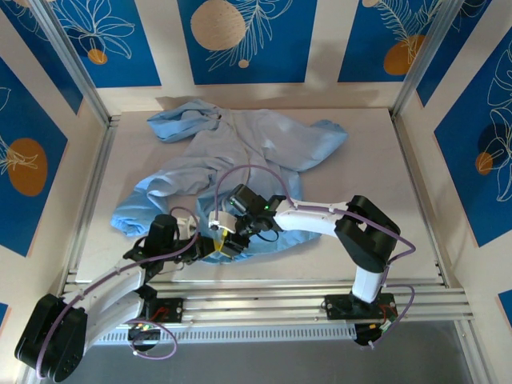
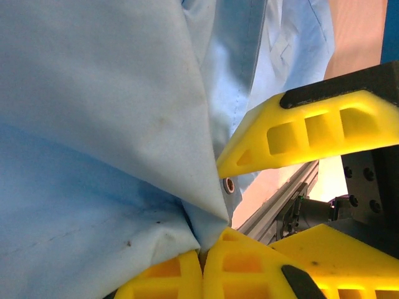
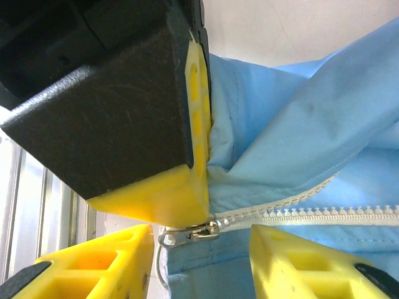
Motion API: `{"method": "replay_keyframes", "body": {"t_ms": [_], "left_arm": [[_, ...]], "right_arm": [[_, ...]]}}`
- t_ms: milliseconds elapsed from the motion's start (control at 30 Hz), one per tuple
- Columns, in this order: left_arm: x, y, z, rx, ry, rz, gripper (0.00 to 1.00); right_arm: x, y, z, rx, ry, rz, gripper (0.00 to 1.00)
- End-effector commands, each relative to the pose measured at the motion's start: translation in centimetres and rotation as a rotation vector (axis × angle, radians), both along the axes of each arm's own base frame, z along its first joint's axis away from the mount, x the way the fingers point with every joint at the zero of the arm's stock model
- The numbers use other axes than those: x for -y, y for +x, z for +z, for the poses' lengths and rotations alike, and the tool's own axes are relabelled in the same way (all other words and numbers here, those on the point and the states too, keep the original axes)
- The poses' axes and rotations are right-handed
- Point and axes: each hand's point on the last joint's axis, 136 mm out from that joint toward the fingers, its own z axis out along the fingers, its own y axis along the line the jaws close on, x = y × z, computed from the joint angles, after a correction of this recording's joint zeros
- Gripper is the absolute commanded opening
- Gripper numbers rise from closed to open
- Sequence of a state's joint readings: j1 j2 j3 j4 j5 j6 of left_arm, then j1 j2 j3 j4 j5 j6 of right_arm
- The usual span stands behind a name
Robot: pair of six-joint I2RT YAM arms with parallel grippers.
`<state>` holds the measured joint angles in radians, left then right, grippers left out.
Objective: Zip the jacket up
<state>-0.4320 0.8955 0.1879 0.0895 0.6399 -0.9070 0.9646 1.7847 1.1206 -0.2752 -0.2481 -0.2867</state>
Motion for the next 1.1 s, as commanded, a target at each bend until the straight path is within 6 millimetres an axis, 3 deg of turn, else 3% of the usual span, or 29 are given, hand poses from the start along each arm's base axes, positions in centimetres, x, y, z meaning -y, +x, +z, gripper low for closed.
{"method": "replay_keyframes", "body": {"t_ms": [0,567,1067], "left_arm": [[-0.2,-0.4,-0.2,0.003,0.000,-0.018,0.00],[-0.1,-0.5,-0.2,0.000,0.000,-0.025,0.00],[-0.2,-0.6,-0.1,0.004,-0.003,-0.024,0.00]], "right_arm": [[0.1,-0.1,0.3,-0.027,0.002,0.016,0.44],[-0.9,-0.6,-0.8,-0.035,-0.020,0.044,0.49],[0.1,-0.1,-0.5,-0.014,-0.037,0.026,0.46]]}}
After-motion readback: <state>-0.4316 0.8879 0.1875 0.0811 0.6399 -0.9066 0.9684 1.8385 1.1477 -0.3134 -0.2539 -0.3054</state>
